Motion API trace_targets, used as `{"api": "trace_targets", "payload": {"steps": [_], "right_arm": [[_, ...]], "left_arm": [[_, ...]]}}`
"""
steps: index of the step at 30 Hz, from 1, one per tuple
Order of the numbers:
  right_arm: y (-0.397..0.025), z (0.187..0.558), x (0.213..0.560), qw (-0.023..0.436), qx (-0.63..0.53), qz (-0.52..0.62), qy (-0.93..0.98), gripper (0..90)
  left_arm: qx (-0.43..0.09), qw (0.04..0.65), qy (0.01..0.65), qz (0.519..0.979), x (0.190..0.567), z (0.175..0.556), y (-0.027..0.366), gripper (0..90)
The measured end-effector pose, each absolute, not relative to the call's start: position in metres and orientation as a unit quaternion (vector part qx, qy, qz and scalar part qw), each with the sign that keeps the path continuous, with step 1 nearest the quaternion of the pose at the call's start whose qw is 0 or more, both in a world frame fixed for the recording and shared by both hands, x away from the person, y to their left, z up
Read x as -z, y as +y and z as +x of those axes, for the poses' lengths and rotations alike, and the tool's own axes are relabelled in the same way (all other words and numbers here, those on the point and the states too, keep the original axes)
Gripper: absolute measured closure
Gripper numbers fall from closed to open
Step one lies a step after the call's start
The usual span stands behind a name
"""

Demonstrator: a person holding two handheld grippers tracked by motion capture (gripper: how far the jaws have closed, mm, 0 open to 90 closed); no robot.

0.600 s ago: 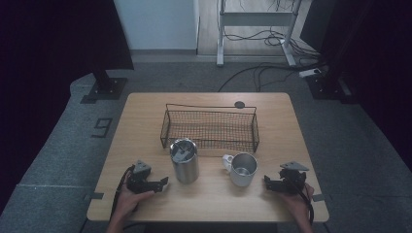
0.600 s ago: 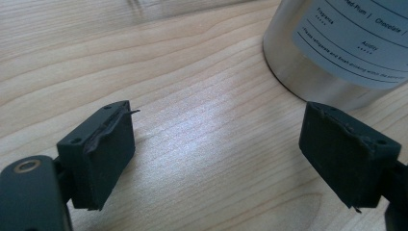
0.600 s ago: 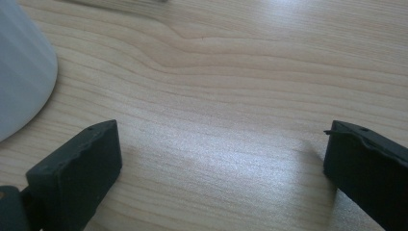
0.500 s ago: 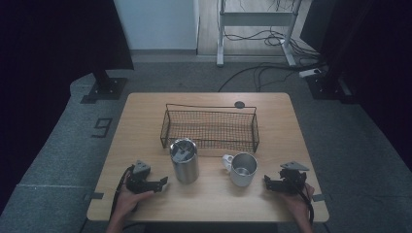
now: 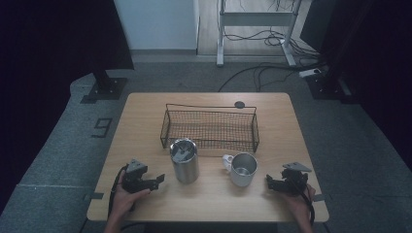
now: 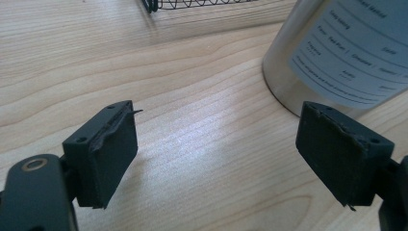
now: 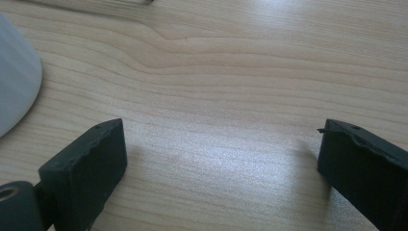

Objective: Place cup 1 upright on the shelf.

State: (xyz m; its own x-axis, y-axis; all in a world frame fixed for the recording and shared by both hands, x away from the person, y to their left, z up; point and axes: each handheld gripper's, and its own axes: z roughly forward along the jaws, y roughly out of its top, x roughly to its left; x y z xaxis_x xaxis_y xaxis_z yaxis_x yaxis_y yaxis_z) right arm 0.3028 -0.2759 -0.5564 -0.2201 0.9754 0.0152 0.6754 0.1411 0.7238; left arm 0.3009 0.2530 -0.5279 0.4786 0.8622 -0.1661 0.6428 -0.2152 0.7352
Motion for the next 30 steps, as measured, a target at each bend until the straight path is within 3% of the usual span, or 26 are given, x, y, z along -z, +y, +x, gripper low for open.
{"api": "trace_targets", "payload": {"steps": [30], "right_arm": [[-0.278, 0.301, 0.556, 0.242, -0.314, 0.576, 0.715, 5.4]], "left_arm": [[-0.133, 0.445, 0.431, 0.774, 0.492, 0.282, 0.224, 14.8]]}}
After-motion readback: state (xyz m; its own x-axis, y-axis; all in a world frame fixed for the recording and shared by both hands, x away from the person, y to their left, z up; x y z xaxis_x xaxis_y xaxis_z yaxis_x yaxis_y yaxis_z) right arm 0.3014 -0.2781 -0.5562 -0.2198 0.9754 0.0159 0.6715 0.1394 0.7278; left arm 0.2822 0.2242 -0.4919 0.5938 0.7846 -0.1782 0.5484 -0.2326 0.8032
